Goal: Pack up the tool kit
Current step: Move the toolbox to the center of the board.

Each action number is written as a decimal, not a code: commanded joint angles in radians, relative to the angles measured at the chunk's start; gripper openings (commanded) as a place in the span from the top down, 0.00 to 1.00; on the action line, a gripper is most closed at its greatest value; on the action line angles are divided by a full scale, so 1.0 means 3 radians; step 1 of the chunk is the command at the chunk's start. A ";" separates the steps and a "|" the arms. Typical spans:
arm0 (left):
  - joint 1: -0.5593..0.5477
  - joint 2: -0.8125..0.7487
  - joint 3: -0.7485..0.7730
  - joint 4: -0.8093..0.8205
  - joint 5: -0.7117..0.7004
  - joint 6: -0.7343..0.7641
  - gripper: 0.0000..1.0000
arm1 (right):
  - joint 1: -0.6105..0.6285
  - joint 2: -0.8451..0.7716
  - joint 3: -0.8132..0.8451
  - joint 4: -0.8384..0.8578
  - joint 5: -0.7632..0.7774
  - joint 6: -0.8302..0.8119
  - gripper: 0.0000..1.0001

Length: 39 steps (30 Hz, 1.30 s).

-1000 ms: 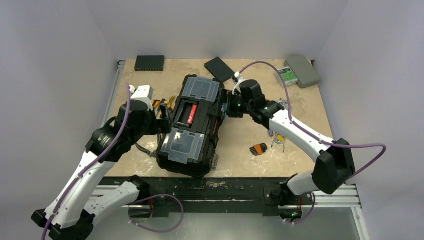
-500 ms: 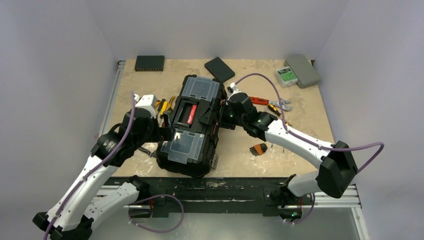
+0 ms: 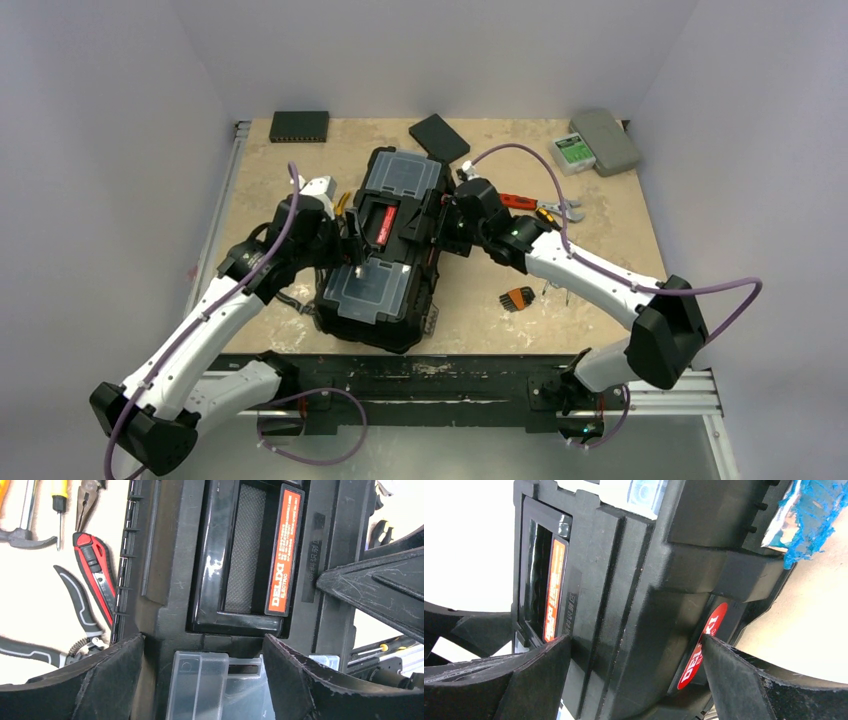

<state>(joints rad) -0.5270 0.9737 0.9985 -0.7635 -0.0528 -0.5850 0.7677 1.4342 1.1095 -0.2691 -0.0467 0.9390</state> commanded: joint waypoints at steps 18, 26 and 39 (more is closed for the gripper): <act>-0.0021 0.1407 0.0475 0.0960 0.0522 0.0110 0.24 | -0.0940 0.0972 0.0724 -0.0294 -0.0212 -0.0693 0.14; 0.0201 0.1752 0.0855 0.1015 0.0667 0.0048 0.25 | -0.1093 0.1456 0.1276 -0.0422 -0.0458 -0.0785 0.13; 0.0195 0.0955 0.0485 0.0716 0.0824 0.0109 0.25 | -0.0665 0.0759 0.0668 -0.0371 -0.0494 -0.0778 0.11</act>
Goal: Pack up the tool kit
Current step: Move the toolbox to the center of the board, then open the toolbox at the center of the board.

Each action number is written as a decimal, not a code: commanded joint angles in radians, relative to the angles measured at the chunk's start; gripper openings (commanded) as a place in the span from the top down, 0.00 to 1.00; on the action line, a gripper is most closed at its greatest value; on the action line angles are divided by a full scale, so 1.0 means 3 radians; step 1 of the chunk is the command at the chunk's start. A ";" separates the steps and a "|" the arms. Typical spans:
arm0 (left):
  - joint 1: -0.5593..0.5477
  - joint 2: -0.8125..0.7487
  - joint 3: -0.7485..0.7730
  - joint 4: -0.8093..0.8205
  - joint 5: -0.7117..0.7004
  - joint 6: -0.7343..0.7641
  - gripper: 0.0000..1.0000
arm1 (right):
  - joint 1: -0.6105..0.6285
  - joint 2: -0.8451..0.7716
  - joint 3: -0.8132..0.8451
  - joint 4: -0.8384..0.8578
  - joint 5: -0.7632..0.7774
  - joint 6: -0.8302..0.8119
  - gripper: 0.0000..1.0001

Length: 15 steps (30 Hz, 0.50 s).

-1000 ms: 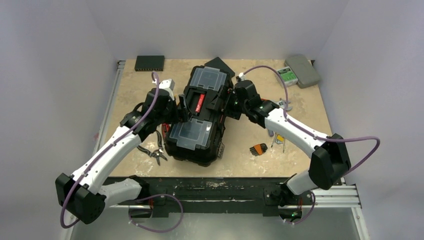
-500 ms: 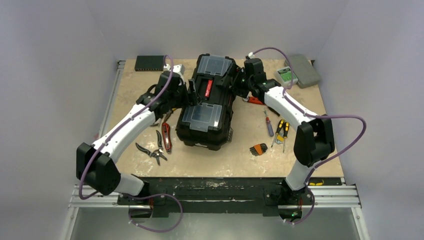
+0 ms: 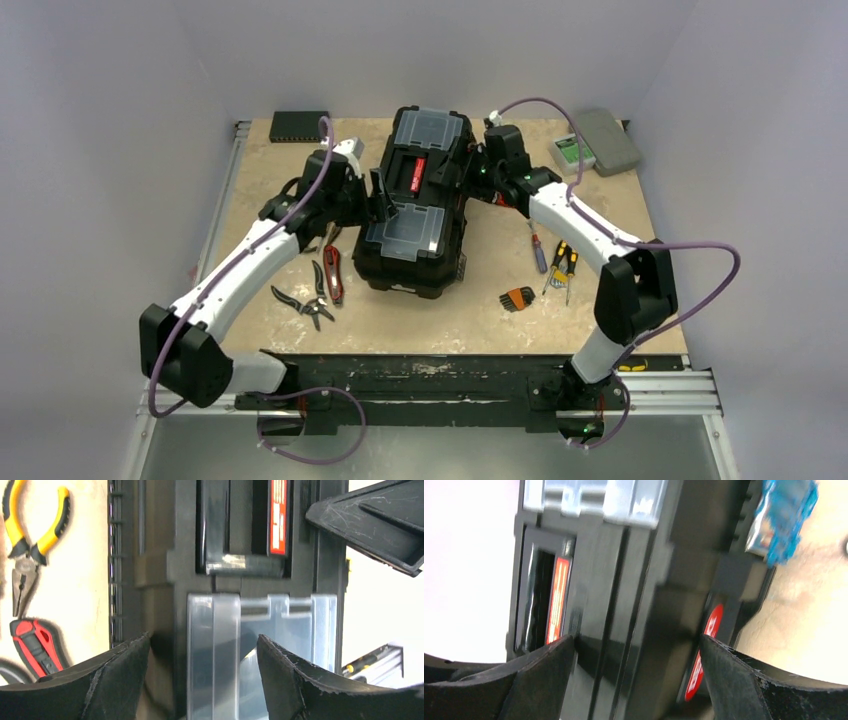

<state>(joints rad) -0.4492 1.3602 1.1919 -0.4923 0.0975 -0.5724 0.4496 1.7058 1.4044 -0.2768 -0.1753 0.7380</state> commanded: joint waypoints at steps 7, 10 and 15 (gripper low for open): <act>-0.0081 -0.0887 -0.0592 -0.0356 0.0318 0.0121 0.25 | 0.0700 -0.0631 -0.1013 0.0005 -0.0041 0.0207 0.11; -0.0083 -0.0994 -0.0631 -0.0454 0.0390 0.0120 0.25 | 0.0698 -0.0738 -0.1058 -0.0049 0.0002 0.0183 0.11; -0.0084 -0.1107 -0.0606 -0.0572 0.0481 0.0111 0.25 | 0.0715 -0.0894 -0.1115 -0.0043 -0.0096 0.0221 0.11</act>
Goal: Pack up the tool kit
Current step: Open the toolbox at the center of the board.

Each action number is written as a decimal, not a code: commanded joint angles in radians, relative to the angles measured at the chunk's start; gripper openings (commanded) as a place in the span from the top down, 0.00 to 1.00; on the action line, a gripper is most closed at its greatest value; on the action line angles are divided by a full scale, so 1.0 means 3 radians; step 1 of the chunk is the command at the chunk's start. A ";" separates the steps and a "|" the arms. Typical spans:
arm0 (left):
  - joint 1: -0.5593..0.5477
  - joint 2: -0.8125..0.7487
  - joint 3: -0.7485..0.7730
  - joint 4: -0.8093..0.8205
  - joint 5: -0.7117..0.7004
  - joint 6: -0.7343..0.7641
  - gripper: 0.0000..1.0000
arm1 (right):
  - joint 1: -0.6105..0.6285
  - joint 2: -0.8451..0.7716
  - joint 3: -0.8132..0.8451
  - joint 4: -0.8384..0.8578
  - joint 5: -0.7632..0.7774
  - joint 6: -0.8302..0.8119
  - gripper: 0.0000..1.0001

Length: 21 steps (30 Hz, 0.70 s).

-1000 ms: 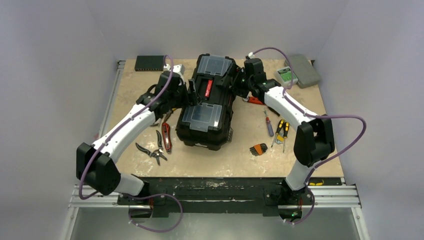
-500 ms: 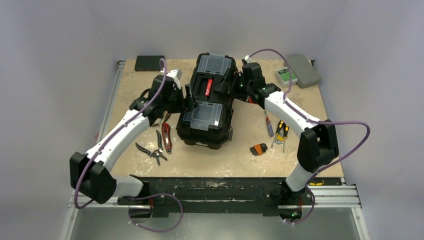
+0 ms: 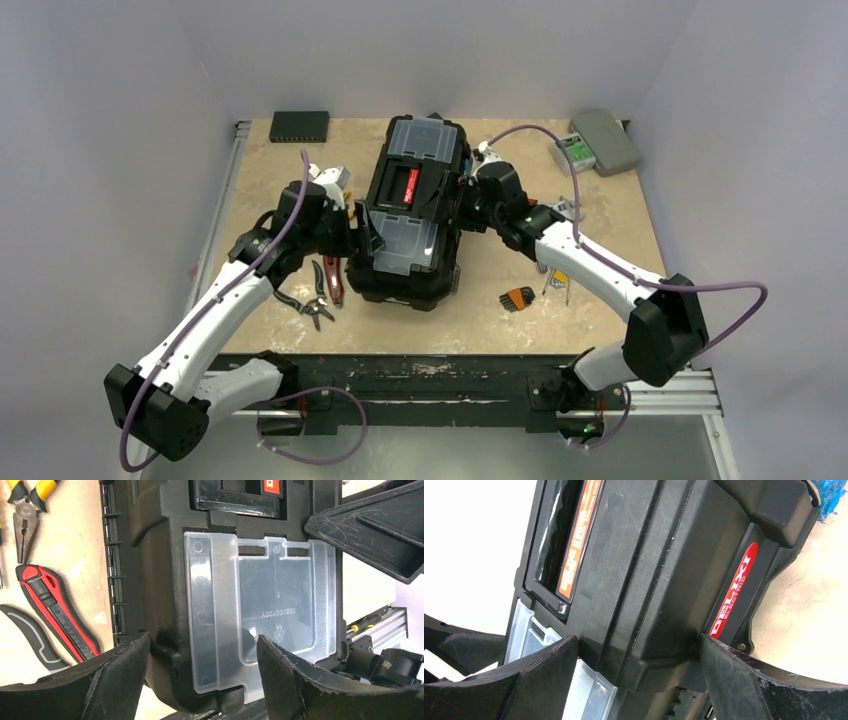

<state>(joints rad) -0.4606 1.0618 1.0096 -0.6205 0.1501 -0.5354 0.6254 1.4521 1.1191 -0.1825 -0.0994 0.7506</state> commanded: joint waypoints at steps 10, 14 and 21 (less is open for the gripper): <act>-0.0039 -0.0181 0.0548 -0.0666 -0.0053 0.0250 0.13 | 0.0053 -0.0211 0.0197 -0.0740 -0.0103 -0.0135 0.01; -0.0033 -0.0060 0.0838 -0.0766 -0.0185 0.0289 0.03 | -0.0262 -0.0382 0.0173 -0.0568 -0.0410 -0.0266 0.01; -0.0020 0.0454 0.1416 -0.0623 -0.0133 0.0350 0.00 | -0.0863 -0.0545 -0.0043 0.0157 -0.1076 -0.0217 0.01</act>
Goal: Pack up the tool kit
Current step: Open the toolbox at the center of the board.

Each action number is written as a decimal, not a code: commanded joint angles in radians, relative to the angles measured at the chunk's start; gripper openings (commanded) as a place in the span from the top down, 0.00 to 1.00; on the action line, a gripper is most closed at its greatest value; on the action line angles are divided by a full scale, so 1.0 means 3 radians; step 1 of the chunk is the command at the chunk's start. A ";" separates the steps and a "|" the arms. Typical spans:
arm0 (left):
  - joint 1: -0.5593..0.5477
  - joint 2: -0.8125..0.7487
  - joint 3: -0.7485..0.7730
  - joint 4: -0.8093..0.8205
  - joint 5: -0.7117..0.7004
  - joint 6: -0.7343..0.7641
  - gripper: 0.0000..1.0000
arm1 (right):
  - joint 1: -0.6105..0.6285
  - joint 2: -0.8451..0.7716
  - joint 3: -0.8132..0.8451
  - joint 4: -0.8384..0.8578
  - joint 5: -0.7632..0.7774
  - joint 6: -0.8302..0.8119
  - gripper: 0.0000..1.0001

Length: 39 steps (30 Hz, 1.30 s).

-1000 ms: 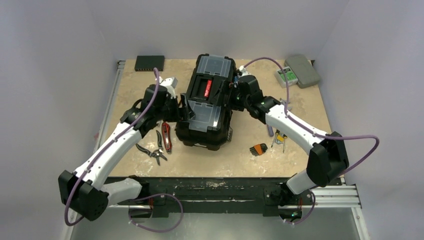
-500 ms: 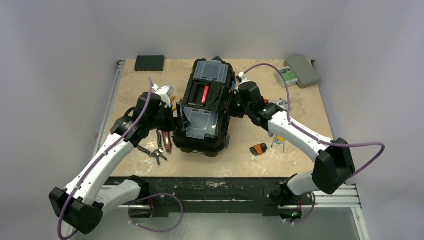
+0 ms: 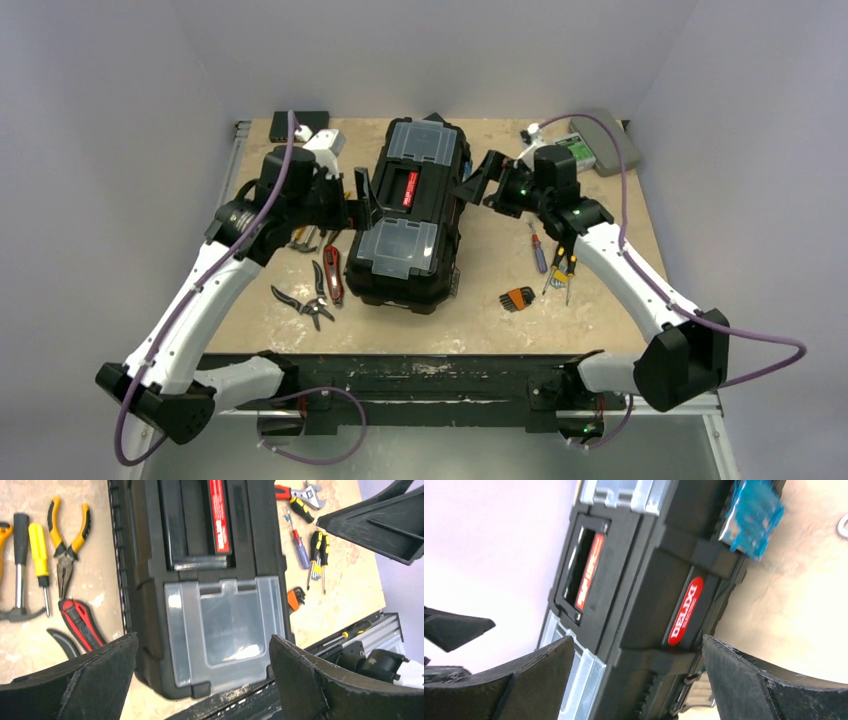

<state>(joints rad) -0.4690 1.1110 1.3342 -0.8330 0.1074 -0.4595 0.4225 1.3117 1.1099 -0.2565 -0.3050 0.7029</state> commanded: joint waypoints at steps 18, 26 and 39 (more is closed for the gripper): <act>0.0122 0.1847 0.1367 -0.0086 -0.0886 0.0182 0.00 | -0.0469 0.0086 -0.0197 0.0806 -0.0712 -0.0160 0.01; 0.0331 0.2104 0.1156 0.0131 -0.0143 0.0167 0.03 | -0.0768 0.0324 -0.0516 0.1648 -0.1042 0.0294 0.01; 0.0431 0.2009 0.0636 0.0519 0.0167 0.0102 0.11 | -0.1047 0.1869 -0.0857 0.4689 -0.1627 0.1847 0.01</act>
<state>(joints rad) -0.3443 1.7397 1.5959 -0.6853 0.1539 -0.4343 0.1211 1.8210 0.8402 0.8040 -0.7185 1.1065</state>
